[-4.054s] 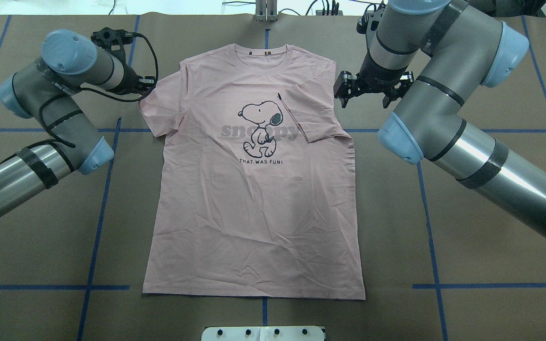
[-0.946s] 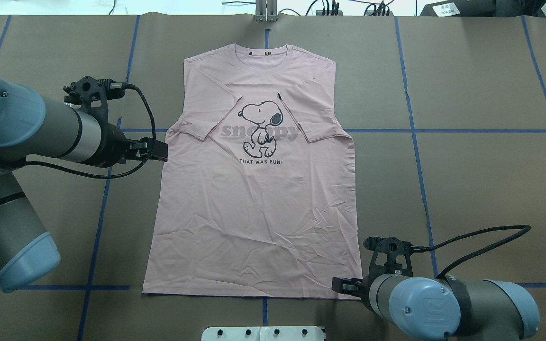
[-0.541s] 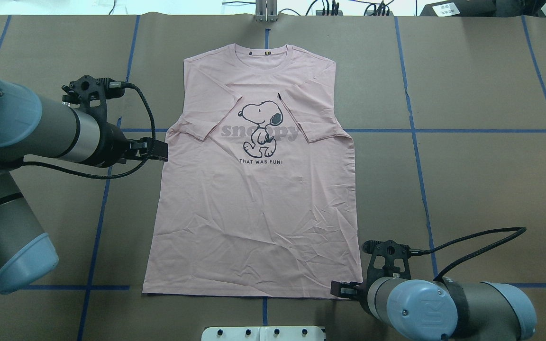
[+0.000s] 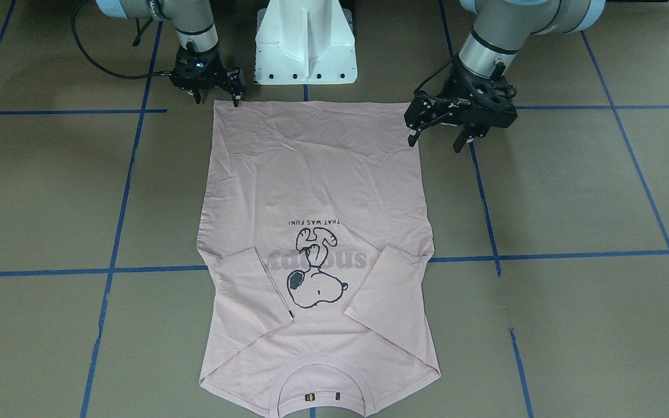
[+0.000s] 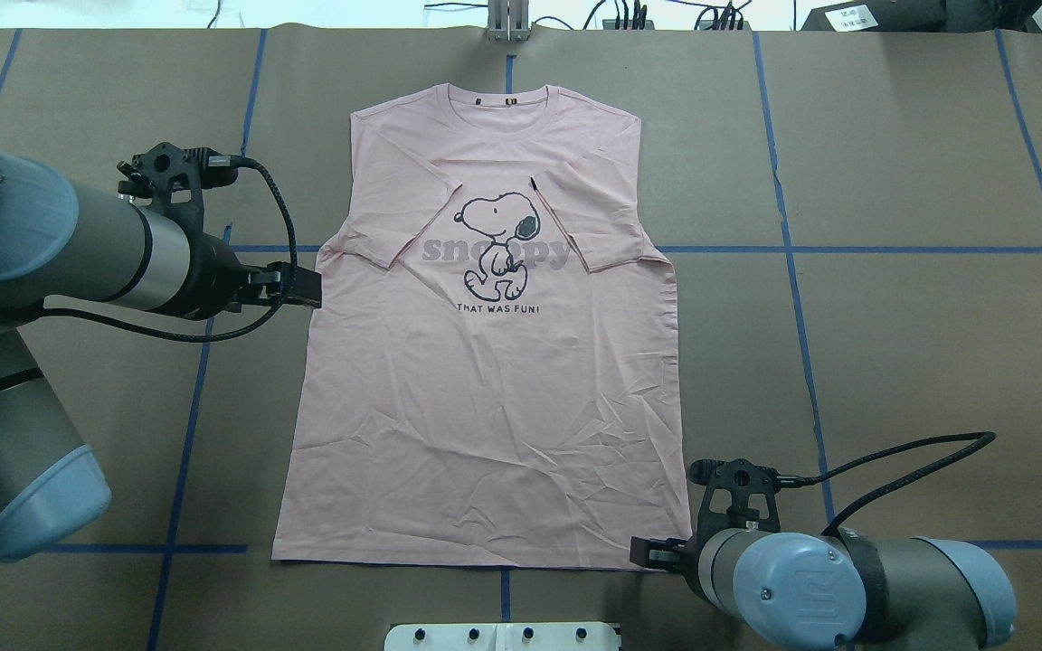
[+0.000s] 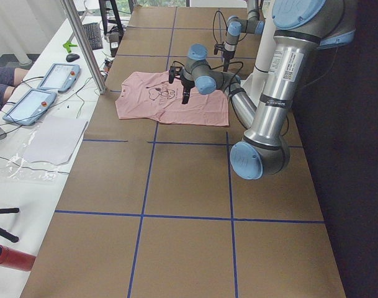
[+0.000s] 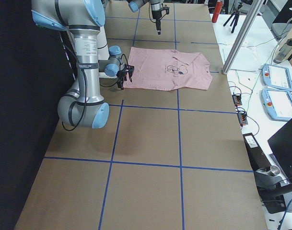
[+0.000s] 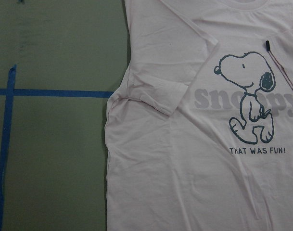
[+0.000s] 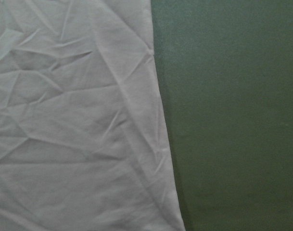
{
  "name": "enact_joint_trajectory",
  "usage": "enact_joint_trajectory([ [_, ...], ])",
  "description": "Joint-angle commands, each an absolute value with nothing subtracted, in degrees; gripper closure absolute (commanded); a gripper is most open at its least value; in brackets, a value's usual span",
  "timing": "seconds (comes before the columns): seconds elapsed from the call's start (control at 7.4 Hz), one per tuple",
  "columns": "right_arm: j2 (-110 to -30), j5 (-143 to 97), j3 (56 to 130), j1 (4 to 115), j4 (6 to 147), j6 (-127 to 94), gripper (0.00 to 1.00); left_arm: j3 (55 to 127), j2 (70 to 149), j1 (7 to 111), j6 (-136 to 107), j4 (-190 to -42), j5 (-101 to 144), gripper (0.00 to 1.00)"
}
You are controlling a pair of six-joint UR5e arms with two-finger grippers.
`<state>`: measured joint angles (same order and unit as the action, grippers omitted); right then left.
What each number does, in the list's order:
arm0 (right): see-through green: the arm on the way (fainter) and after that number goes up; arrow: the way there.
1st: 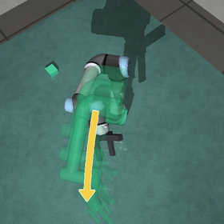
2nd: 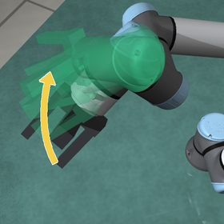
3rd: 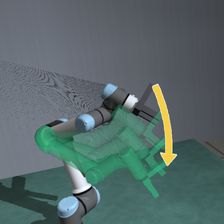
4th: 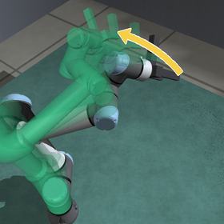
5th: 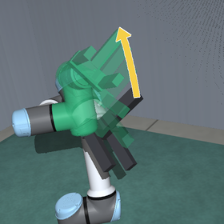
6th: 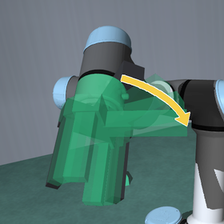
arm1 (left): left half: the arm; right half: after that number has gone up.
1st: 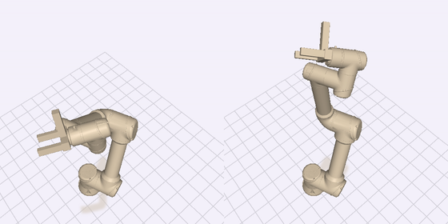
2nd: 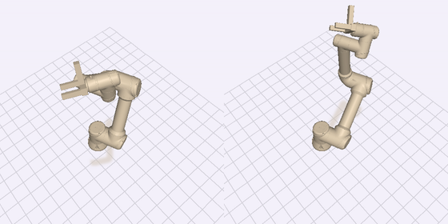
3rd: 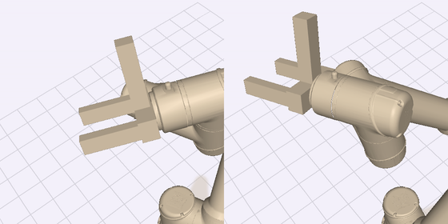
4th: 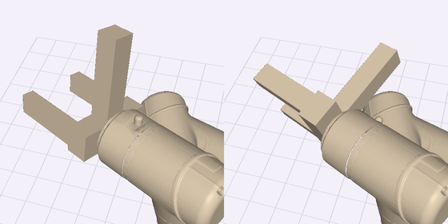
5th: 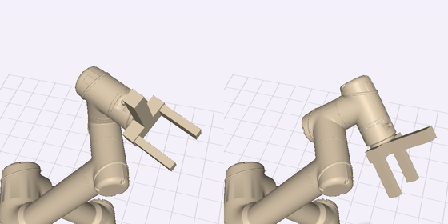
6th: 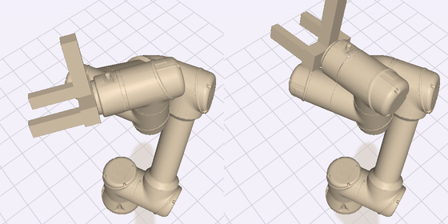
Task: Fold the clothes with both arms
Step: 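Move the left gripper to the other hem corner nearest the robot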
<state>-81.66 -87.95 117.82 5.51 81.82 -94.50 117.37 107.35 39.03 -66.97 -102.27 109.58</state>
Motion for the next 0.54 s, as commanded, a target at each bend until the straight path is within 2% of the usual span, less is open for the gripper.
enact_joint_trajectory([
  [0.0,-81.7,-88.3,117.4,5.5,81.8,-94.6,0.05,117.3,107.3,39.0,-67.0,-102.3,109.6,0.00],
  [0.14,-81.7,-88.2,117.4,5.6,81.8,-94.6,0.17,117.3,107.4,39.0,-67.0,-102.3,109.6,0.00],
  [0.27,-81.6,-88.4,117.5,5.9,81.8,-94.6,0.43,117.4,107.4,39.0,-67.0,-102.3,109.6,0.00],
  [0.41,-81.6,-89.5,117.4,6.3,81.8,-94.6,0.76,117.3,107.4,39.0,-67.0,-102.3,109.6,0.00],
])
